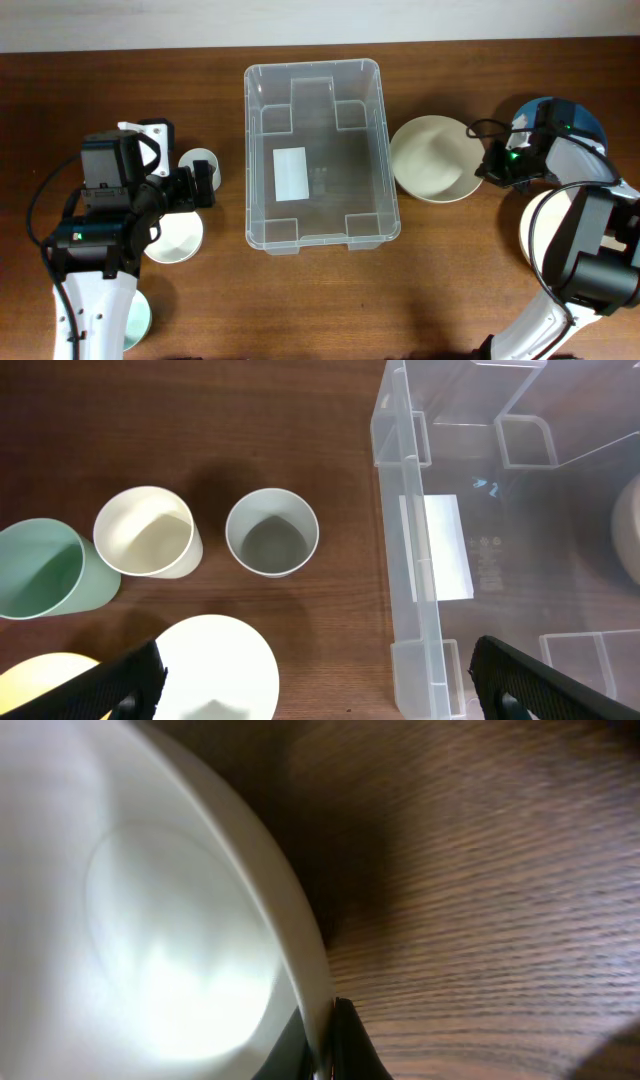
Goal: Pack container
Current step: 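Close the right gripper on the cream bowl's rim, then lift the cream bowl and lower it into the clear bin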
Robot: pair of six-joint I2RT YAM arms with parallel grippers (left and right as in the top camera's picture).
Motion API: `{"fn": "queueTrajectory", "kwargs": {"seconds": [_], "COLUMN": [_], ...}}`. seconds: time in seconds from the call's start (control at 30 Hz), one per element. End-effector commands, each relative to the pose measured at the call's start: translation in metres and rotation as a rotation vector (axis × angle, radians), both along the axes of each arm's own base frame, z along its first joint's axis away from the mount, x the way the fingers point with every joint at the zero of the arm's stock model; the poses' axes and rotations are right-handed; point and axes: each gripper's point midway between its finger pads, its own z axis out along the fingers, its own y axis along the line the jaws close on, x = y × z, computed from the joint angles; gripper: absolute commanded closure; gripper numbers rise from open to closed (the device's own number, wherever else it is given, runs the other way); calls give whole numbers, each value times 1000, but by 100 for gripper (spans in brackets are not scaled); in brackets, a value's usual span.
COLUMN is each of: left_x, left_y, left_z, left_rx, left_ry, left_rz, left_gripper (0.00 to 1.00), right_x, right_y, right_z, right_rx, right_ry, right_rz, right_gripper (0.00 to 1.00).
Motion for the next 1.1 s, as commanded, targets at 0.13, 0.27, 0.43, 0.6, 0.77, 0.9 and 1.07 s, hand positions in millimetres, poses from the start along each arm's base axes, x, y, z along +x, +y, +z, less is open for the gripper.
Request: {"fn": "queueTrajectory", "kwargs": {"seconds": [0.13, 0.27, 0.43, 0.6, 0.77, 0.9, 1.07], "left_x": [2, 2, 3, 3, 3, 3, 2], "left_y": [1, 1, 1, 1, 1, 1, 1], "left_z": [8, 8, 9, 9, 9, 9, 8], "left_rx": [-5, -5, -5, -5, -5, -5, -5], "left_ry": [-19, -20, -22, -22, -22, -22, -18], "left_rz": [11, 12, 12, 12, 11, 11, 11], "left_gripper": [1, 1, 1, 1, 1, 1, 1], "right_x": [11, 18, 24, 23, 15, 6, 4], "right_y": [-13, -21, -22, -17, 14, 68, 139], "right_z": [23, 49, 94, 160, 223, 255, 253], "right_rx": [158, 160, 114, 57, 18, 37, 48], "right_ry": [-110, -198, -314, -464, -605, -674, -656], "right_rz": [-95, -106, -87, -58, 14, 117, 237], "right_gripper": [96, 96, 96, 96, 96, 96, 96]}}
